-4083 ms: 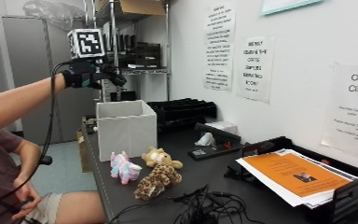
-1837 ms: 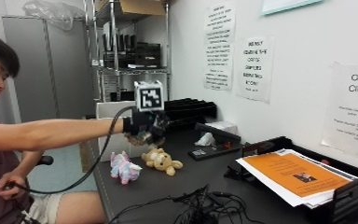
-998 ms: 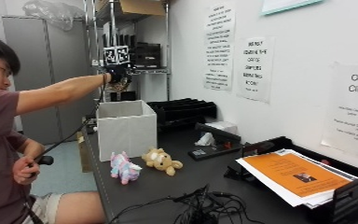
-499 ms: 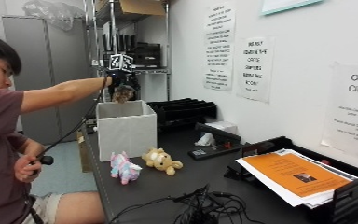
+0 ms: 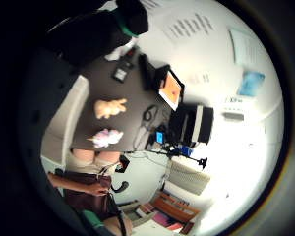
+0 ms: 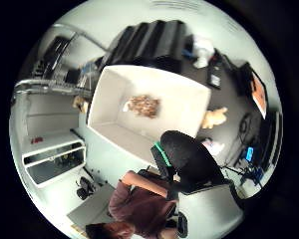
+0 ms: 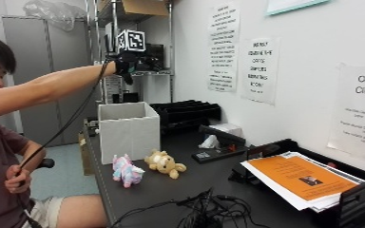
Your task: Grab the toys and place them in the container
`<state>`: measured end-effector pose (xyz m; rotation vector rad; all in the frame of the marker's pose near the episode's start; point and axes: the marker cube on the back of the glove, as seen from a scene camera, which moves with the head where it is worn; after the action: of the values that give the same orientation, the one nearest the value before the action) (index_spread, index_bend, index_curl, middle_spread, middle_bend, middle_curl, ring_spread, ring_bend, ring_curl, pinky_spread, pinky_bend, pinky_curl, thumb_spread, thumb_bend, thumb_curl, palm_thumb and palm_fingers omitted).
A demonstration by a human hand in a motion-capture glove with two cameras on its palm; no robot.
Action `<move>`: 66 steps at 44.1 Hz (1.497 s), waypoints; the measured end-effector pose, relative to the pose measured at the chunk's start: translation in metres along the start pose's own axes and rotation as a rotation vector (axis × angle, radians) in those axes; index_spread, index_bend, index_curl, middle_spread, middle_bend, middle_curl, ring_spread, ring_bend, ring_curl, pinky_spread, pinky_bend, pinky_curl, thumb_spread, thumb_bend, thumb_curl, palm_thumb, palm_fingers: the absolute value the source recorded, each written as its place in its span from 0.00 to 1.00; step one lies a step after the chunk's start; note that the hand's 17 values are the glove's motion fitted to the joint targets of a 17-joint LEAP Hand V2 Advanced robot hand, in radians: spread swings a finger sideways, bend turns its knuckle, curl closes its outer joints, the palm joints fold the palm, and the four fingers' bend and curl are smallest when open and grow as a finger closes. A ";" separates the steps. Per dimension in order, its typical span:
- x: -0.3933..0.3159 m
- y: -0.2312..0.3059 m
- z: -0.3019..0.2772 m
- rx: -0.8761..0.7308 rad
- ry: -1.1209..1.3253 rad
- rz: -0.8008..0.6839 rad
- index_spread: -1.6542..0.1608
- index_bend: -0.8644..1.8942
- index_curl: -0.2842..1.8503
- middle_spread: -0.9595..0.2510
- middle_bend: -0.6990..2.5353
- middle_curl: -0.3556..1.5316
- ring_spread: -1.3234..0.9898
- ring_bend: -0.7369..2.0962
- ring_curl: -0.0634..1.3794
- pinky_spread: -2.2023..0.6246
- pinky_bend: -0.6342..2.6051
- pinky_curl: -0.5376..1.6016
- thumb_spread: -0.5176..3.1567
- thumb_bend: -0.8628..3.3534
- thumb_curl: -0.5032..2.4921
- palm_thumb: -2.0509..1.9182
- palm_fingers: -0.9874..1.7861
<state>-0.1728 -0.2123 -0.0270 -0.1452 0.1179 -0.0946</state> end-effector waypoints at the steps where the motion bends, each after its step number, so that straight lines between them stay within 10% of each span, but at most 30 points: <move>1: 0.013 0.005 0.001 0.000 0.000 0.021 0.83 0.33 0.20 0.83 0.26 0.39 0.57 0.46 0.24 0.79 0.53 0.44 0.46 0.20 0.37 0.52 0.24; 18: 0.169 0.101 0.133 -0.057 -0.104 0.073 0.82 0.34 0.20 0.81 0.26 0.36 0.57 0.45 0.24 0.80 0.50 0.42 0.49 0.20 0.33 0.53 0.28; 36: 0.064 0.122 0.402 -0.194 -0.260 -0.190 0.80 0.36 0.21 0.80 0.27 0.36 0.57 0.45 0.24 0.80 0.48 0.41 0.48 0.20 0.29 0.51 0.31; 54: 0.053 0.086 0.404 -0.029 -0.303 -0.106 0.77 0.49 0.28 0.61 0.44 0.47 0.45 0.61 0.32 0.71 0.42 0.38 0.45 0.23 0.33 0.61 0.78; 66: 0.104 0.073 0.304 0.012 -0.281 -0.027 0.76 0.63 0.38 0.60 0.56 0.57 0.43 0.70 0.43 0.66 0.48 0.44 0.38 0.22 0.37 0.63 0.82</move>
<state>-0.0261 -0.1092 0.2489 -0.1470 -0.1645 -0.1005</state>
